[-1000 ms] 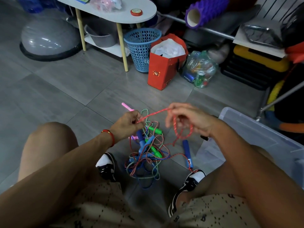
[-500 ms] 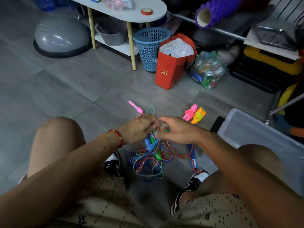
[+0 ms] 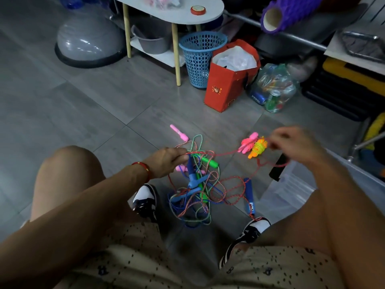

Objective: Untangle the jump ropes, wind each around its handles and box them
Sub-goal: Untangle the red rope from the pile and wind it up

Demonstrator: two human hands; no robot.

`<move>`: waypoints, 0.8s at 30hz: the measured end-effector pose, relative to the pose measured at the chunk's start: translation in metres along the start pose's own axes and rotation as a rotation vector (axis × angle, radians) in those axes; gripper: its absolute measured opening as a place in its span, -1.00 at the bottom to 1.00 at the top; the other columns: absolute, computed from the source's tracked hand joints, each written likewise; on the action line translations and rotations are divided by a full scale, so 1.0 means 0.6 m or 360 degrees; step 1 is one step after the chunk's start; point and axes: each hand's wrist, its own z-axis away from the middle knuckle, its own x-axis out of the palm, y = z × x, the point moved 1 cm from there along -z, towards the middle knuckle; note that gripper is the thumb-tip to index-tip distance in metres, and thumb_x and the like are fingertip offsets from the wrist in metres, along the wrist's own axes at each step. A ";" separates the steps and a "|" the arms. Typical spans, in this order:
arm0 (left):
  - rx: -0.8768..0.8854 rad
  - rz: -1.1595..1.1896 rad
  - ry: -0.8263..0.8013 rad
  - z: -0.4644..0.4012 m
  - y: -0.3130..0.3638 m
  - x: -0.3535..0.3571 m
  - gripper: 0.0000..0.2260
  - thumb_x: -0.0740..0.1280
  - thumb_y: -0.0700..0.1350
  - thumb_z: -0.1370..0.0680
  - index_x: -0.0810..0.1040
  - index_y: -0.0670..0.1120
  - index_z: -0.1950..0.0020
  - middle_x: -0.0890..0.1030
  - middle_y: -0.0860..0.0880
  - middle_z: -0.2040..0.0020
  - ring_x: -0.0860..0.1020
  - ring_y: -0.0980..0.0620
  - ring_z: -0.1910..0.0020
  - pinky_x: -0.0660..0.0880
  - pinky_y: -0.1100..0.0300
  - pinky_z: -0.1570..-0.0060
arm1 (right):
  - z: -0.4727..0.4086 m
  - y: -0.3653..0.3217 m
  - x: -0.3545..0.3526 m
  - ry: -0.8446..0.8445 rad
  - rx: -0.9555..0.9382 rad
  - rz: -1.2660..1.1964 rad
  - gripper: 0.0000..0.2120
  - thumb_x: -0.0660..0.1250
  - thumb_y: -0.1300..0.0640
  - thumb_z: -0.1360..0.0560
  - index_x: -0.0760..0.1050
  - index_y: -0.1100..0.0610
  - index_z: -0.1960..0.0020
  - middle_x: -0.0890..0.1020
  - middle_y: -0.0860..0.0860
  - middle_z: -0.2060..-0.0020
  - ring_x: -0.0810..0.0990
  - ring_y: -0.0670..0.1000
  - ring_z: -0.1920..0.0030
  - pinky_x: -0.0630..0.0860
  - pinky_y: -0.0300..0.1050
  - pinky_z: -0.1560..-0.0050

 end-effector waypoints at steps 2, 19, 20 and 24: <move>0.0145 -0.0004 0.0022 -0.007 0.020 0.005 -0.69 0.14 0.04 -0.68 0.53 -0.16 0.00 0.57 -0.08 0.15 0.52 -0.06 0.18 0.46 0.09 0.11 | 0.011 -0.011 0.054 -0.0278 -0.0131 0.0312 -0.79 0.37 0.18 -0.54 0.58 -0.02 -0.14 0.68 0.05 -0.05 0.63 0.13 -0.14 0.50 -0.19 -0.06; 0.0040 0.0127 0.0062 -0.039 0.029 0.005 -0.79 0.21 -0.08 -0.69 0.47 -0.14 0.09 0.50 -0.03 0.23 0.49 -0.03 0.25 0.46 0.07 0.16 | 0.028 -0.074 -0.007 0.0031 -0.0119 -0.1881 -0.64 0.15 0.17 -0.57 0.42 0.18 0.39 0.22 -0.07 0.63 0.20 -0.03 0.61 0.33 -0.13 0.37; 0.0045 0.0134 0.0071 -0.038 0.030 0.008 -0.78 0.21 -0.09 -0.69 0.49 -0.19 0.06 0.53 -0.06 0.21 0.51 -0.06 0.22 0.47 0.07 0.14 | 0.029 -0.065 -0.015 0.0152 -0.0084 -0.1758 -0.66 0.17 0.16 -0.53 0.40 0.17 0.42 0.28 -0.03 0.62 0.24 0.00 0.60 0.30 -0.07 0.35; 0.0298 0.0162 0.0196 -0.036 0.057 0.008 -0.74 0.20 -0.06 -0.67 0.47 -0.19 0.13 0.48 -0.10 0.25 0.42 -0.02 0.26 0.38 0.20 0.20 | 0.026 -0.036 0.018 0.0112 -0.0149 -0.0073 -0.83 0.30 0.23 -0.52 0.66 0.11 0.14 0.69 -0.09 0.31 0.58 -0.14 0.31 0.49 -0.16 0.20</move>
